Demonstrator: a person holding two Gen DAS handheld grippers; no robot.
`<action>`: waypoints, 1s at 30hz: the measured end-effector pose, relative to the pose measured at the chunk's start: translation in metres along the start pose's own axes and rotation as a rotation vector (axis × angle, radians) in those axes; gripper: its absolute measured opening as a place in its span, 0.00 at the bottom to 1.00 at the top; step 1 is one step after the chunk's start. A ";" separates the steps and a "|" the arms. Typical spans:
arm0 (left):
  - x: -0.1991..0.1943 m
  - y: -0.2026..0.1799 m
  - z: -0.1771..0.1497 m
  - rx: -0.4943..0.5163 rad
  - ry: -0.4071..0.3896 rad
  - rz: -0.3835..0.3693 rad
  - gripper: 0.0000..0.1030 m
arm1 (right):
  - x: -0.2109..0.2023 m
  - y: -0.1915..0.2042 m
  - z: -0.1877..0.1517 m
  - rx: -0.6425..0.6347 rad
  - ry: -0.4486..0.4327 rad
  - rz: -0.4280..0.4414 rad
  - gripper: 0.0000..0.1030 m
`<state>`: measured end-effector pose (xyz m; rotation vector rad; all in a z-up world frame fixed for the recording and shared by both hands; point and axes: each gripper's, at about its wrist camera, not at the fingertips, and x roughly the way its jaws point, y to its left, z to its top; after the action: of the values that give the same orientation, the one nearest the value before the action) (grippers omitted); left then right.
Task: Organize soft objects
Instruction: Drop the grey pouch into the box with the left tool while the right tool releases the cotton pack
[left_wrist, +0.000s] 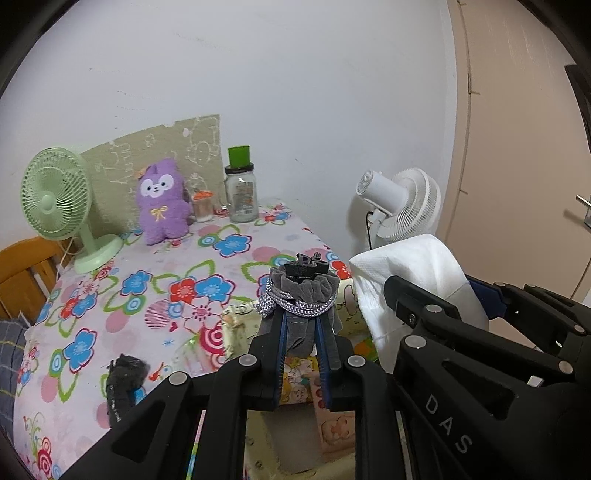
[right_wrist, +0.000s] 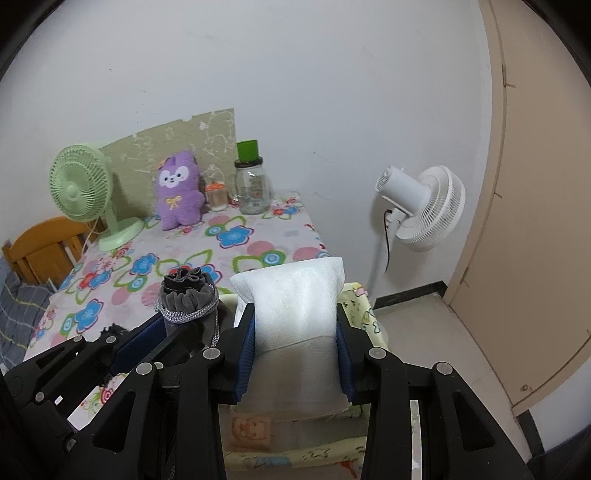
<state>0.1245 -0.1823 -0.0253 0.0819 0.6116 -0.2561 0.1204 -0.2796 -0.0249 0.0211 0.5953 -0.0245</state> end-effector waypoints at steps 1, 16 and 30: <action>0.004 -0.001 0.000 0.003 0.006 -0.003 0.14 | 0.004 -0.002 0.000 0.006 0.008 -0.004 0.40; 0.035 -0.003 -0.002 0.046 0.087 0.007 0.65 | 0.043 -0.008 -0.003 0.040 0.076 0.003 0.48; 0.018 -0.001 -0.001 0.047 0.060 -0.015 0.85 | 0.027 0.001 -0.004 0.056 0.041 -0.021 0.84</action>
<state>0.1375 -0.1864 -0.0365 0.1309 0.6666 -0.2835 0.1406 -0.2794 -0.0431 0.0696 0.6353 -0.0610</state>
